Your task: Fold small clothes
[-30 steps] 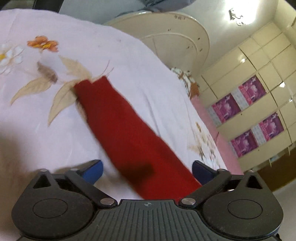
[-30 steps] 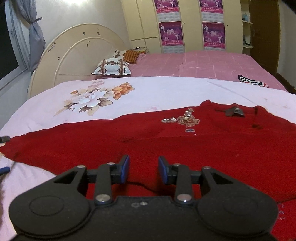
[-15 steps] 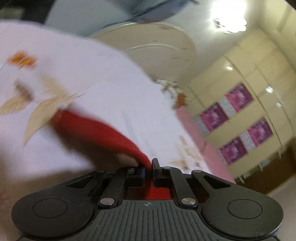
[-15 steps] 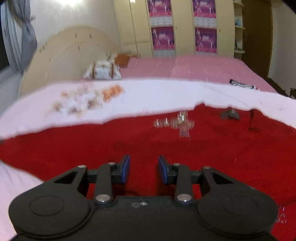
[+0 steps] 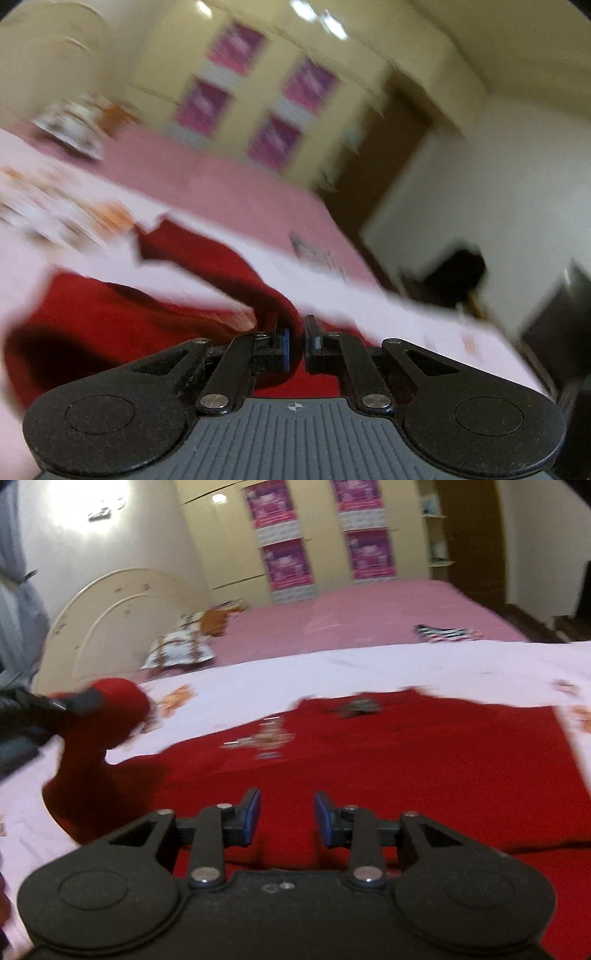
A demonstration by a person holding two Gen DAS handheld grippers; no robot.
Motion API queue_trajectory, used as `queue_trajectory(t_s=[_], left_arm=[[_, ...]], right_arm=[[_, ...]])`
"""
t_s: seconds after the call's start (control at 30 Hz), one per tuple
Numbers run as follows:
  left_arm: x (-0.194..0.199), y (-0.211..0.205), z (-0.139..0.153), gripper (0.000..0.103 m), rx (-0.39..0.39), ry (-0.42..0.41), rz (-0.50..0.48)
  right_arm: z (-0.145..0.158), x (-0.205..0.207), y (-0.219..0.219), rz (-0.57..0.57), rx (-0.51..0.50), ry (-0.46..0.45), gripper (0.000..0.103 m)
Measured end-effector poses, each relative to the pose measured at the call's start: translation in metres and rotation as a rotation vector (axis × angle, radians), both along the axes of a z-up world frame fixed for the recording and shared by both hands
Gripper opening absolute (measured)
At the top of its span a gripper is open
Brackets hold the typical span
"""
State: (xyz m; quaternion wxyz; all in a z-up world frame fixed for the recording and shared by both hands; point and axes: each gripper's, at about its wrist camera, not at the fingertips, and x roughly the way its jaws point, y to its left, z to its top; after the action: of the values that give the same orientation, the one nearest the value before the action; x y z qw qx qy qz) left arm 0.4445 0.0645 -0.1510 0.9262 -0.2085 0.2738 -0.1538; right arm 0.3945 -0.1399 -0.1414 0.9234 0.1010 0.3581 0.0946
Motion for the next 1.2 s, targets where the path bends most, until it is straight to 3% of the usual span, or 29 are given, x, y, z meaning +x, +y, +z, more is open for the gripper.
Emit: queue_trajectory(t_s=[0.13,0.2,0.27,0.3,0.33,0.37,0.5,0.53,0.63,0.73,0.87,0.93,0.97,1.0,1.03,1.13,1.2], left_arm=[[0.011,-0.075,-0.035,0.008,0.198,0.17,-0.139],[-0.019,-0.086,-0.035,0.008,0.257,0.165,-0.152],[-0.029,-0.08,-0.023,0.038,0.258,0.152,-0.139],[-0.03,-0.07,-0.014,0.077,0.242,0.144,-0.115],[-0.035,-0.061,-0.005,0.097,0.226,0.117,-0.074],[-0.043,-0.051,0.003,0.098,0.216,0.075,-0.021],[-0.053,-0.011,0.02,0.098,0.285,0.063,0.099],[-0.055,-0.003,0.017,0.098,0.315,0.07,0.133],[-0.061,0.03,0.003,0.098,0.384,0.111,0.227],[-0.066,0.054,-0.02,0.098,0.395,0.159,0.262],[-0.073,0.056,-0.043,0.098,0.409,0.181,0.28],[-0.062,0.056,-0.051,0.098,0.424,0.186,0.281],[-0.057,0.056,-0.054,0.095,0.415,0.178,0.29],[-0.055,0.057,-0.055,0.08,0.405,0.164,0.305],[-0.054,0.059,-0.055,0.068,0.395,0.164,0.317],[-0.043,0.066,-0.058,0.046,0.377,0.165,0.35],[-0.038,0.07,-0.06,0.046,0.384,0.164,0.372]], right_arm=[[-0.008,-0.016,-0.052,-0.084,-0.015,0.037,0.036],[-0.015,-0.023,-0.071,-0.109,0.006,0.065,0.037],[-0.018,-0.027,-0.081,-0.117,0.025,0.068,0.04],[-0.019,-0.028,-0.084,-0.117,0.038,0.068,0.042],[-0.02,-0.028,-0.086,-0.115,0.057,0.069,0.047],[-0.02,-0.028,-0.087,-0.111,0.079,0.072,0.048],[-0.021,-0.016,-0.078,-0.057,0.155,0.088,0.055],[-0.023,-0.011,-0.074,-0.046,0.17,0.105,0.059],[-0.03,-0.001,-0.067,-0.094,0.161,0.145,0.058],[-0.031,-0.001,-0.068,-0.13,0.173,0.112,0.056],[-0.028,0.006,-0.069,-0.206,0.115,0.067,0.051],[-0.035,0.014,-0.067,-0.198,0.08,0.095,0.048],[-0.04,0.018,-0.064,-0.19,0.061,0.113,0.048],[-0.04,0.019,-0.062,-0.188,0.038,0.102,0.039],[-0.038,0.019,-0.06,-0.179,0.013,0.089,0.014],[-0.035,0.017,-0.058,-0.131,0.021,0.073,0.01],[-0.028,0.015,-0.06,-0.122,0.031,0.042,0.01]])
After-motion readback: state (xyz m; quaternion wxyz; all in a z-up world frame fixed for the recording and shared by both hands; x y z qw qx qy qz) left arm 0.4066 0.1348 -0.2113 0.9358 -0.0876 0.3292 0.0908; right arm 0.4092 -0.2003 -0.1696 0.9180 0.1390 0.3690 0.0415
